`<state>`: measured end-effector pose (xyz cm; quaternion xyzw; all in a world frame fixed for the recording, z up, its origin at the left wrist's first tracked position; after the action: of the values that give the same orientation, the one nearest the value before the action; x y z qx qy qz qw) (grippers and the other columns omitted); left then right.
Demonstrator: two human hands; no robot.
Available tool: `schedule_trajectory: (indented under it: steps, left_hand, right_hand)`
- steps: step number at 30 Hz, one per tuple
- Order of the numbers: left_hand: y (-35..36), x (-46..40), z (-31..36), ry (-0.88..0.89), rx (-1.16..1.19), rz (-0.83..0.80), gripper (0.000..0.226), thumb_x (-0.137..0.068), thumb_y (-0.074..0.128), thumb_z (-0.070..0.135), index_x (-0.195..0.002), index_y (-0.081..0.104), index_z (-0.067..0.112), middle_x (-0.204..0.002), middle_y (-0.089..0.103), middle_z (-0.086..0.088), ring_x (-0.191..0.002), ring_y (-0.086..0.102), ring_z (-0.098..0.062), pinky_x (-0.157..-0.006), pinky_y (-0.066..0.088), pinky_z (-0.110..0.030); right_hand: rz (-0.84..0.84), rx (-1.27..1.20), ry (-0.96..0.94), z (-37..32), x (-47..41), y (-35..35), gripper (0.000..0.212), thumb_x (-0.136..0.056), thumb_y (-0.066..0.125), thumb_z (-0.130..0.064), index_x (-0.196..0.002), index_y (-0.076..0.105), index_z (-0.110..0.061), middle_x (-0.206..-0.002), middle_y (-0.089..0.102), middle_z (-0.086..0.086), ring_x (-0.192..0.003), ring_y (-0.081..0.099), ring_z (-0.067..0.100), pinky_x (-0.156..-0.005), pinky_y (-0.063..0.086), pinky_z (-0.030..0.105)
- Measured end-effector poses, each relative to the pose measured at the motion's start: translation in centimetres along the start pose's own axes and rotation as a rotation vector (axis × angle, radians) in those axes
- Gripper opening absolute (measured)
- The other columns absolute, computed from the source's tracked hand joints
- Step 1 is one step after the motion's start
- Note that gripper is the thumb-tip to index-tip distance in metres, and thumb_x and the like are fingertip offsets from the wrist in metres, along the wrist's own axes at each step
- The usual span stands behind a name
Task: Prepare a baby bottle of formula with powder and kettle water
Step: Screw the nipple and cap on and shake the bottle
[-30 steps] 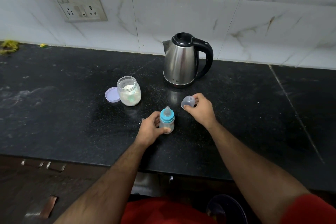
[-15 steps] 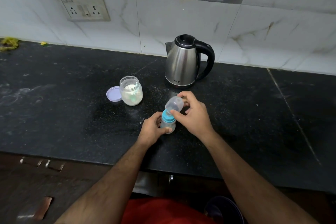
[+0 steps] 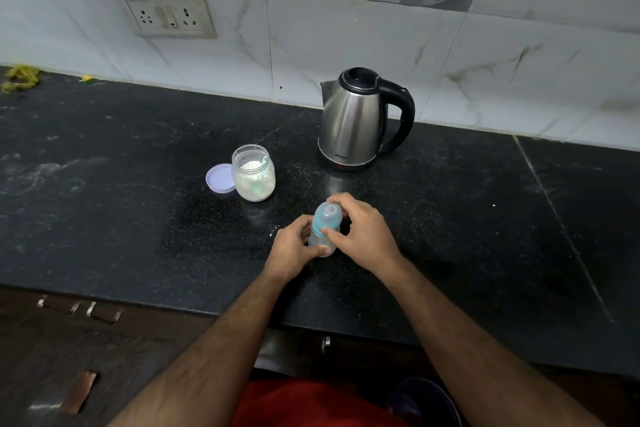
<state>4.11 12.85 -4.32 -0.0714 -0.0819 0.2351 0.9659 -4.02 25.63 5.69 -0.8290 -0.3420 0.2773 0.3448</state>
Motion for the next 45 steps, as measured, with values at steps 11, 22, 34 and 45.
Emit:
schedule_trajectory:
  steps: [11,22,34,45]
  left_hand:
    - [0.0,0.1,0.1,0.019,-0.006,0.007,0.056,-0.065,0.090,0.011,-0.107,0.063,0.036,-0.107,0.076,0.010,-0.102,0.071,-0.008,-0.096,0.055,-0.033]
    - [-0.1,0.3,0.8,0.021,-0.110,0.021,0.052,-0.065,0.090,0.010,-0.106,0.064,0.031,-0.102,0.076,0.007,-0.099,0.071,-0.007,-0.095,0.056,-0.037]
    - [-2.6,7.5,0.0,0.189,-0.560,0.204,0.041,-0.086,0.075,0.029,-0.124,0.067,0.017,-0.124,0.069,0.002,-0.117,0.061,-0.014,-0.102,0.042,-0.024]
    - [-2.9,9.2,-1.6,0.271,-0.841,-0.021,0.054,-0.093,0.064,0.043,-0.136,0.059,0.011,-0.150,0.049,-0.010,-0.145,0.037,-0.025,-0.121,0.029,-0.041]
  right_hand:
    - [0.076,-0.050,0.000,0.6,0.1,0.9,0.047,-0.076,0.078,-0.021,-0.120,0.063,-0.016,-0.112,0.065,-0.002,-0.101,0.061,0.015,-0.085,0.054,0.037]
    - [0.006,0.065,0.035,0.0,0.2,1.0,0.055,-0.078,0.077,-0.023,-0.127,0.053,-0.020,-0.123,0.061,-0.001,-0.116,0.054,0.021,-0.097,0.046,0.035]
    - [-0.055,-0.219,0.315,1.5,0.8,3.2,0.074,-0.073,0.083,-0.019,-0.135,0.044,-0.021,-0.125,0.064,0.002,-0.115,0.059,0.021,-0.098,0.048,0.040]
    - [0.074,-0.275,0.473,1.5,5.0,3.1,0.055,-0.073,0.085,-0.022,-0.120,0.056,-0.019,-0.117,0.063,-0.004,-0.108,0.059,0.011,-0.088,0.048,0.028]
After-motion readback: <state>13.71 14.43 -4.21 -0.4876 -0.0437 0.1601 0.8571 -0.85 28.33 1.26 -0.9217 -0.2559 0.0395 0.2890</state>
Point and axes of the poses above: each hand's wrist, its own x-axis away from the middle knuckle, its own y-axis out of the palm, z = x × y, the point moved 4 cm from there along -x, towards the middle knuckle
